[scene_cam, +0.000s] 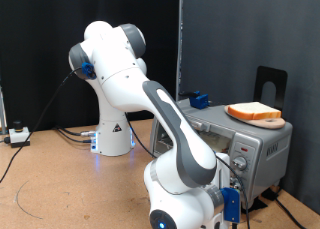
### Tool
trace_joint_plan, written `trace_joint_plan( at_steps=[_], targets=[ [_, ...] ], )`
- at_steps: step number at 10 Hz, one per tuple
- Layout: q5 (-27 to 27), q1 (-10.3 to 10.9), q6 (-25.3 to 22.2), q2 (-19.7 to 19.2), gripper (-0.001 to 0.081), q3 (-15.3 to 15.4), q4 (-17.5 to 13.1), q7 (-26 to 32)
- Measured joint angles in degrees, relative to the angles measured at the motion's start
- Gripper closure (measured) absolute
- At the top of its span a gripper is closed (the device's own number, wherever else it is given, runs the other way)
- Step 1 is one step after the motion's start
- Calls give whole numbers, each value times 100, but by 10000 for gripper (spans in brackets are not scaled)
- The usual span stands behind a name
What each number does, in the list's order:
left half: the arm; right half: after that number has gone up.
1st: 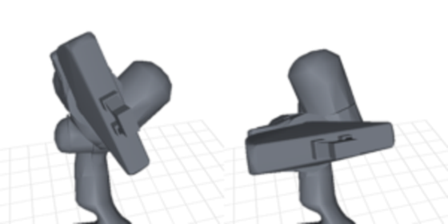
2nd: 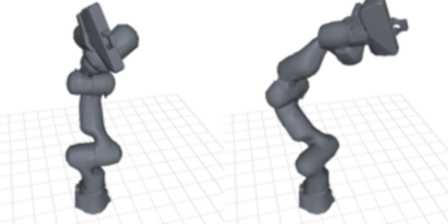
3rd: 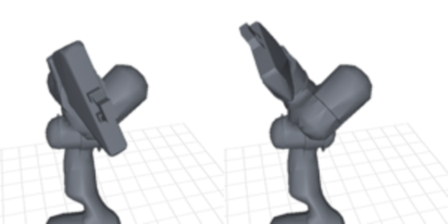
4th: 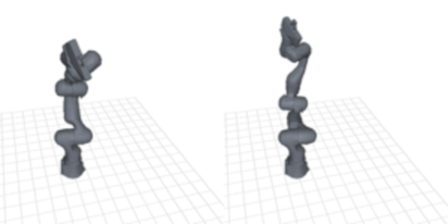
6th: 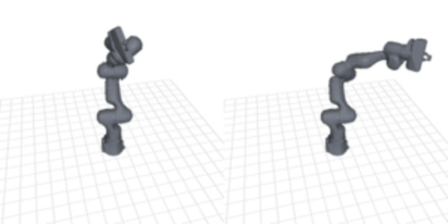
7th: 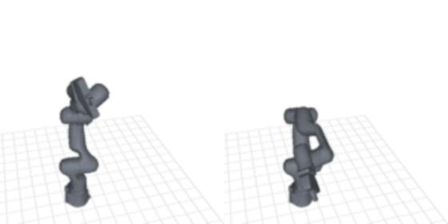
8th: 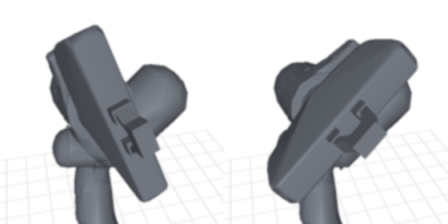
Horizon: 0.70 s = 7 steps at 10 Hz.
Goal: Make a piece of toast with the oven
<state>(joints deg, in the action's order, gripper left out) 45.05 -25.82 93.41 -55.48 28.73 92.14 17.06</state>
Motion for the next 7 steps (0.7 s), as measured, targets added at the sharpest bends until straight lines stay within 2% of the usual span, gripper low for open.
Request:
trace_joint_plan(
  at_steps=[3,7],
  targets=[
    [79,-107,683,417,707,95,541,1426],
    [386,-200,1005,582,707,129,862,2215]
  ],
)
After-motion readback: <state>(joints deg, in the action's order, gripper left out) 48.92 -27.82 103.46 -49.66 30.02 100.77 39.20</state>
